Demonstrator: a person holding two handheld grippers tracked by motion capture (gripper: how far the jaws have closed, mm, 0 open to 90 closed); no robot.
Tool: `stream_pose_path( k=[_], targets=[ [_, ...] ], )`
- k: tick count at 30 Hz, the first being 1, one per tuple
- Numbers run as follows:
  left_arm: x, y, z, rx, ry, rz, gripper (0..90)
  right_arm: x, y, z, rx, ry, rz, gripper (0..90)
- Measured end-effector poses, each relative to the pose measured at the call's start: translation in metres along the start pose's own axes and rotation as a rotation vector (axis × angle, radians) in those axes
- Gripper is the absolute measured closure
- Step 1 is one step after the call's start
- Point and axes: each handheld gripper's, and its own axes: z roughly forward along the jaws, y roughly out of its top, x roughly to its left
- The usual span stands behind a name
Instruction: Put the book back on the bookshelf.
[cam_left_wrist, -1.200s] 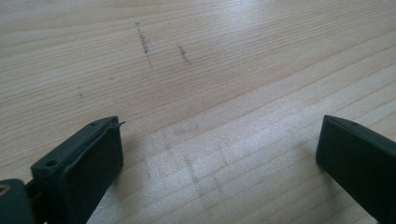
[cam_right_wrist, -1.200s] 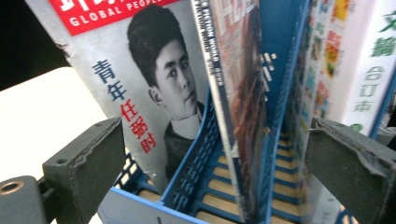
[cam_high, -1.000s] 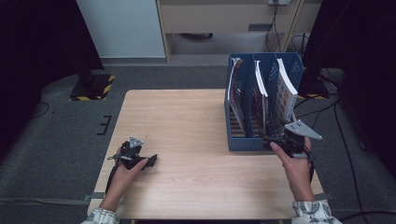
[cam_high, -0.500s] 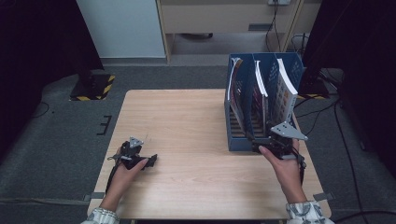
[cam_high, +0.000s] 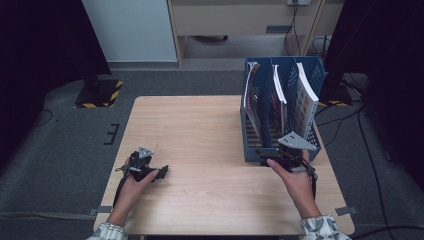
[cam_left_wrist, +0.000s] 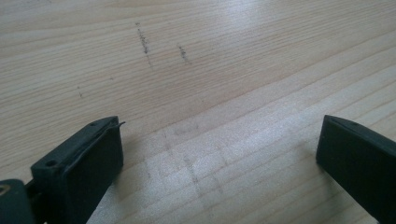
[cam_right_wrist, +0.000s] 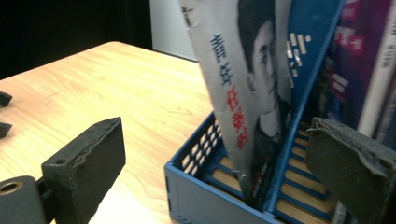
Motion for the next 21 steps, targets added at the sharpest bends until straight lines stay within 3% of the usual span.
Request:
stream_pose_path(
  k=[21],
  targets=[
    [-0.001, 0.000, 0.000, -0.001, 0.001, -0.003, 0.1, 0.023, -0.006, 0.015, 0.039, 0.061, -0.027, 5.6]
  ],
)
